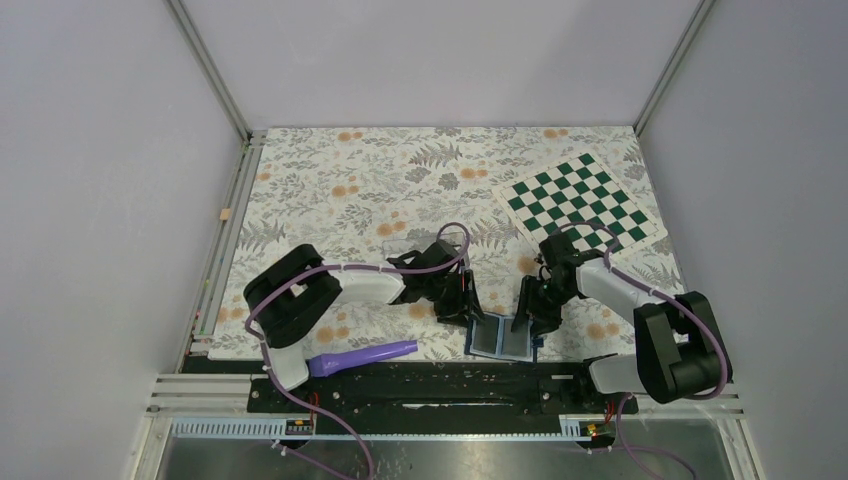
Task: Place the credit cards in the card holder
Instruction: Close the card holder at the center of the board.
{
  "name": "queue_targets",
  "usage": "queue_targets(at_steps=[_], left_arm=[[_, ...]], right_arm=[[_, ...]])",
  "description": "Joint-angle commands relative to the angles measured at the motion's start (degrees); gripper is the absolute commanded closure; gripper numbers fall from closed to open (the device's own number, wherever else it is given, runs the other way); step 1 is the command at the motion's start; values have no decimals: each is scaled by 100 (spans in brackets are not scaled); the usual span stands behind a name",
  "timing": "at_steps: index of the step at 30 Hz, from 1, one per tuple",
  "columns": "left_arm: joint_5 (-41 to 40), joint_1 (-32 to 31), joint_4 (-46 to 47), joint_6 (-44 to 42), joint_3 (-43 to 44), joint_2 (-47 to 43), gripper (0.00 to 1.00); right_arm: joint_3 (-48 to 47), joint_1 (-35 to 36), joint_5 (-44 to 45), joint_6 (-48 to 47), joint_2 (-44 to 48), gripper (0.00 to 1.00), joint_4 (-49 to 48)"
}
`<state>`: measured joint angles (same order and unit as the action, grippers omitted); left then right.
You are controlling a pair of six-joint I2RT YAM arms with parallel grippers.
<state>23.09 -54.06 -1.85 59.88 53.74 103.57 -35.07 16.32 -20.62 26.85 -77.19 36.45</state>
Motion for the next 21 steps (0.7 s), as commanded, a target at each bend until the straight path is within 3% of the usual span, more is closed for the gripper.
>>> queue_targets(at_steps=[1, 10, 21], left_arm=[[377, -47, 1040, 266, -225, -245, 51], [619, -70, 1691, 428, -440, -809, 54], [909, -307, 2286, 683, -223, -500, 55]], right_arm=[[21, -30, -407, 66, -274, 52, -302], [62, -32, -868, 214, -407, 59, -661], [256, -4, -1537, 526, -521, 78, -1298]])
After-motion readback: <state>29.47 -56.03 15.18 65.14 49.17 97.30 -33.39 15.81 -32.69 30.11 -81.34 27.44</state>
